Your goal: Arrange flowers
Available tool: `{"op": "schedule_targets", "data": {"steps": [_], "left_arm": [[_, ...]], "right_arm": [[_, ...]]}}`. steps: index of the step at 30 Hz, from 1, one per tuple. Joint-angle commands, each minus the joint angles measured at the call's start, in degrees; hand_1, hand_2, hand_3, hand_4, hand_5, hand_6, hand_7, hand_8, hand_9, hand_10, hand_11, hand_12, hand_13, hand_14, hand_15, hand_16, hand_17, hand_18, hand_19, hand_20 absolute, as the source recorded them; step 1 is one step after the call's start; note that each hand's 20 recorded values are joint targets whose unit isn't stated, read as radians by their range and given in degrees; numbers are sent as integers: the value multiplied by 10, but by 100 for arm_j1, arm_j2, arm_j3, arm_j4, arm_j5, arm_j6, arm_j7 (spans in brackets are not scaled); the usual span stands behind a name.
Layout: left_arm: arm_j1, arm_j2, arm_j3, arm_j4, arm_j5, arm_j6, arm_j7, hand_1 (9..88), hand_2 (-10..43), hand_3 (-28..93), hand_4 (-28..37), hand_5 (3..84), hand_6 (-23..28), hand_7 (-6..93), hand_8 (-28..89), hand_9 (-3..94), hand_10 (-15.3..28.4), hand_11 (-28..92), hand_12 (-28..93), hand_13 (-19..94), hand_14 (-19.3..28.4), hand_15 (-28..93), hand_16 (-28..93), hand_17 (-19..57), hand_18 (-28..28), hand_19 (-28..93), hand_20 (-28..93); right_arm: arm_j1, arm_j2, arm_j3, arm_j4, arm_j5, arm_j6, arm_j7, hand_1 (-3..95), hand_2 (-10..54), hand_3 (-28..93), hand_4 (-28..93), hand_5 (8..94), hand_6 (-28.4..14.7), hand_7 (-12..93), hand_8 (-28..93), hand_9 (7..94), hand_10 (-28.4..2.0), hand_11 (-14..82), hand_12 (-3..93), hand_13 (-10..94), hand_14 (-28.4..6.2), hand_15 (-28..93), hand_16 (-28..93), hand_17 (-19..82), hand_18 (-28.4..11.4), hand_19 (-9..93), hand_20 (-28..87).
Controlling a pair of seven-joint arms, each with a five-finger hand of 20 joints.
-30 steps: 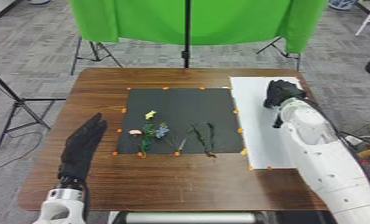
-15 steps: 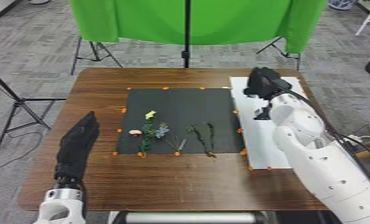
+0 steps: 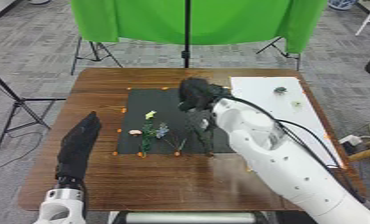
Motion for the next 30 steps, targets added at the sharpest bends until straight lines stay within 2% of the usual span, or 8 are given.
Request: {"op": "schedule_targets", "data": {"steps": [1,8,14,17,19,21,30], "left_arm": [[40,-97,88,84,-50,-21,-82,239,-91,682,-199,409,21,66,-57,344,92,61,151,270,111,69,19,49,101,11,190],[70,-101,76,72,-48,-63,-93,238,-92,683,-200,410,21,65,-56,347,92,62,151,271,112,70,19,44,105,11,187],[45,-84,71,88,-46,-109,-132,237,-91,683,-201,410,20,67,-56,348,92,62,151,270,117,72,24,32,114,9,186],[42,-73,61,86,-36,-123,-149,237,-91,682,-201,409,19,67,-56,355,94,63,152,276,121,72,28,29,113,8,184],[42,-68,59,82,-38,-123,-148,236,-91,682,-200,408,19,67,-56,357,94,65,152,276,122,72,29,28,113,8,184],[40,-66,57,79,-28,-125,-170,236,-91,683,-200,409,19,66,-56,357,95,65,152,276,122,72,29,25,114,7,183],[34,-35,45,79,-28,-153,-189,236,-91,682,-201,409,18,67,-56,359,95,67,152,277,123,73,34,17,116,6,180]], "right_arm": [[-163,-191,-123,138,-302,-196,-192,610,-95,550,-172,784,12,213,101,899,-91,63,386,898,-6,679,330,670,-108,932,682],[-249,-225,-45,198,-363,-248,-190,586,-95,542,-172,748,9,217,89,854,-102,84,358,887,-9,682,328,662,-110,932,681],[-311,-227,48,233,-402,-372,-203,575,-95,510,-171,706,5,210,84,792,-114,140,305,880,-12,684,328,653,-111,932,679],[-333,-209,70,206,-399,-369,-192,522,-95,581,-199,682,8,201,57,764,-124,187,238,874,-13,686,324,649,-111,932,677],[-351,-180,70,171,-336,-365,-151,479,-95,638,-216,664,11,193,-31,760,-125,197,219,873,-13,685,324,648,-112,932,674],[-358,-171,91,162,-381,-422,-174,463,-95,654,-220,645,10,186,-78,758,-126,198,217,872,-15,684,324,648,-113,932,672],[-381,-98,206,39,-307,-570,-94,426,-95,646,-224,608,7,174,-88,747,-130,202,222,869,-17,681,324,643,-114,932,670]]}}
